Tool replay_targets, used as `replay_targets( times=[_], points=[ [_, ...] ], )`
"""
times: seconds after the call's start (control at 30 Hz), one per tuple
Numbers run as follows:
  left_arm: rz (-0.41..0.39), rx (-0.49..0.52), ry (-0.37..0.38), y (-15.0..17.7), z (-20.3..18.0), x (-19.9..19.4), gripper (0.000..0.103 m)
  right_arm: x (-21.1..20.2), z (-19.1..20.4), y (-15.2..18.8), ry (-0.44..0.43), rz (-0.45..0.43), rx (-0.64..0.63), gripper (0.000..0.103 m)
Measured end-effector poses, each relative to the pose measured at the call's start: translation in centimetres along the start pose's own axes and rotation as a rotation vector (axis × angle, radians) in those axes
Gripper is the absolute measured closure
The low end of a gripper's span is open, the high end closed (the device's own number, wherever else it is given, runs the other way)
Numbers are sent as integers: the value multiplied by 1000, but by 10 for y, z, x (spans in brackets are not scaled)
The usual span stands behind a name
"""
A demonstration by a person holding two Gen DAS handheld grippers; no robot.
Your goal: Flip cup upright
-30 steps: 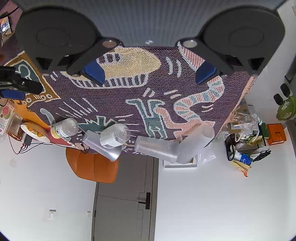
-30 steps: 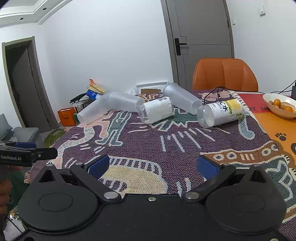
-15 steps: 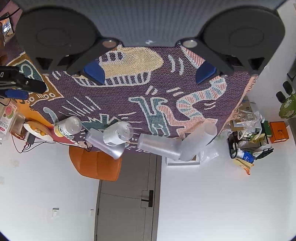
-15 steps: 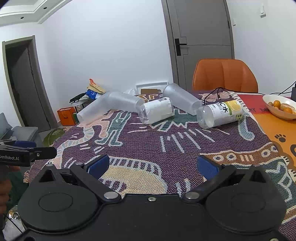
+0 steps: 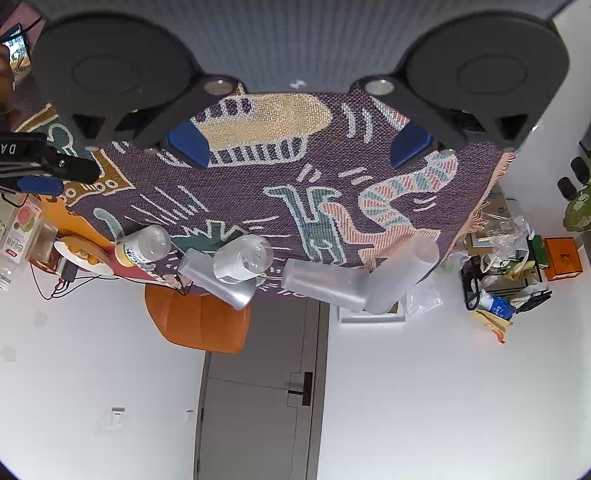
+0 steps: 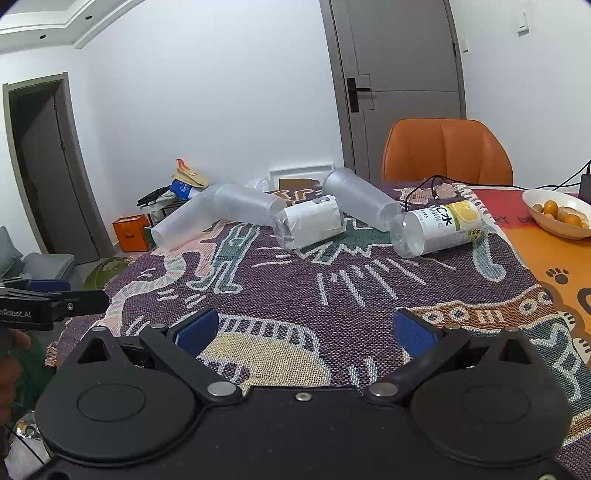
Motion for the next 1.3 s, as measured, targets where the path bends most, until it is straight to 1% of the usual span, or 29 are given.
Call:
replay_targets(
  times=[0.23, 0.6, 1.03, 1.3],
  points=[
    [-13, -8, 1, 0, 2, -1, 0, 1, -2, 0, 1, 1, 5, 0],
    [-22, 1, -21, -2, 3, 0, 0, 3, -2, 0, 1, -1, 9, 0],
    [-28, 4, 1, -10, -1, 8, 0, 6, -4, -5, 10, 3, 15, 0],
    [-17, 4, 20, -17, -4, 23, 0, 15, -11, -7, 11, 14, 36, 0]
  ],
)
Point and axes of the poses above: each gripper's, at about its wrist camera, not at the fingertips, and x roughly the way its jaws point, z to its left, y to its underside, the point moved 5 cm from there along x, roughly the way its jaws point, and after that the axes turned 4 degrees about -y, right-handed, at the moved point
